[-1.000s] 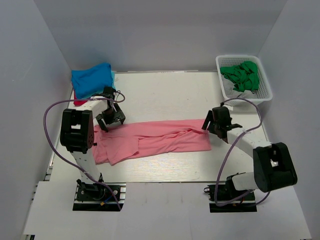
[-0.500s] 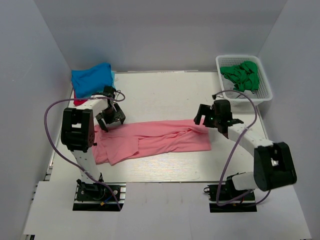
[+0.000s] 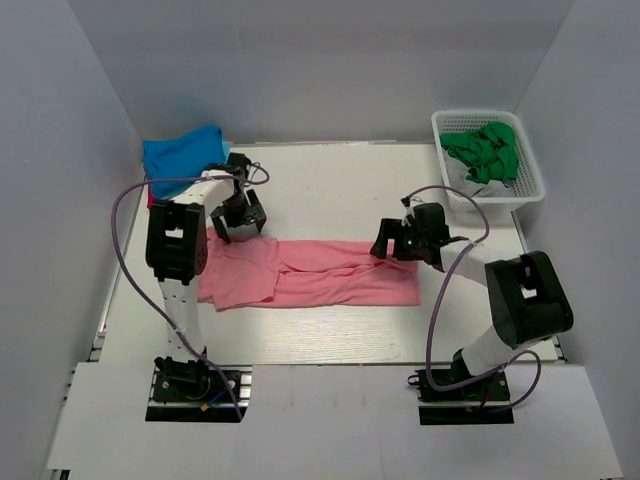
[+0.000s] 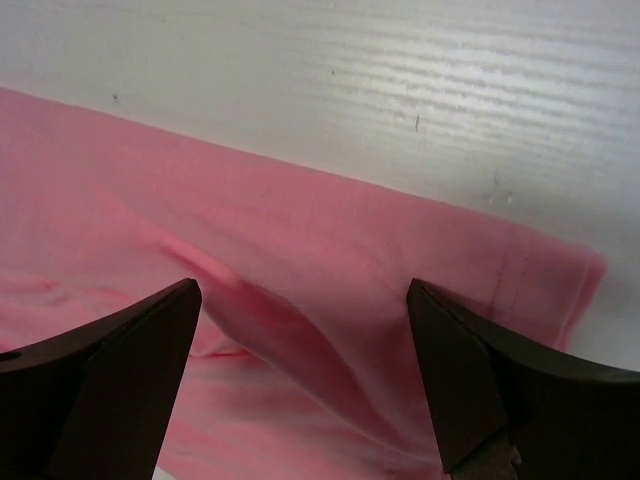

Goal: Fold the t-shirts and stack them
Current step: Rotate the tshirt 90 degrees

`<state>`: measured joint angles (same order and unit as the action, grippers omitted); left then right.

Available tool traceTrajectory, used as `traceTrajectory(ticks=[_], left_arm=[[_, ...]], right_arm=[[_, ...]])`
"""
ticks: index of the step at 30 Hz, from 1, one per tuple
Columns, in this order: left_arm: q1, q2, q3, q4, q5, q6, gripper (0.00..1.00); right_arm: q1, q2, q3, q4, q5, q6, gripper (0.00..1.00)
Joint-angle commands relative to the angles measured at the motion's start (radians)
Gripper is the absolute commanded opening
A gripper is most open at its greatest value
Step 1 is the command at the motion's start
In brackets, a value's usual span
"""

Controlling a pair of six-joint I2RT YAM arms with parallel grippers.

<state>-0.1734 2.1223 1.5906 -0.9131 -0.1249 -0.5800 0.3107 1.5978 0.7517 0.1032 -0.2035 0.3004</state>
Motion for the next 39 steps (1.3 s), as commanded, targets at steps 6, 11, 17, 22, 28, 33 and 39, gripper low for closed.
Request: traceTrajectory(ticks=[6,11,17,22,28,33,39], left_arm=[[-0.101,0.367,0.435,0.008,0.065,0.071,0.99],[-0.138,0.528,0.695,0.176,0.230,0.089,0.99],[-0.188,0.738,0.910,0.641,0.499,-0.168,0.99],[-0.277,0.801,0.919,0.953,0.475,-0.242,0.99],[-0.302,0.811,0.901,1.030,0.447,-0.251,0.99],[-0.302,0.772,0.942,1.085,0.491,-0.120,0.99],[-0.302,0.412,0.810,0.956,0.513,0.087,0.99]], right_arm=[[0.019,-0.146,-0.187,-0.206,0.039,0.107,0.90],[0.120,-0.266,-0.258,-0.390,0.058,0.148,0.90],[0.376,-0.335,-0.275,-0.470,-0.115,0.192,0.90],[0.574,-0.303,-0.247,-0.292,-0.211,0.174,0.90],[0.682,-0.055,-0.144,-0.235,-0.250,0.019,0.90],[0.703,-0.102,-0.158,-0.154,-0.231,0.032,0.90],[0.697,-0.298,-0.202,-0.155,-0.054,0.040,0.90]])
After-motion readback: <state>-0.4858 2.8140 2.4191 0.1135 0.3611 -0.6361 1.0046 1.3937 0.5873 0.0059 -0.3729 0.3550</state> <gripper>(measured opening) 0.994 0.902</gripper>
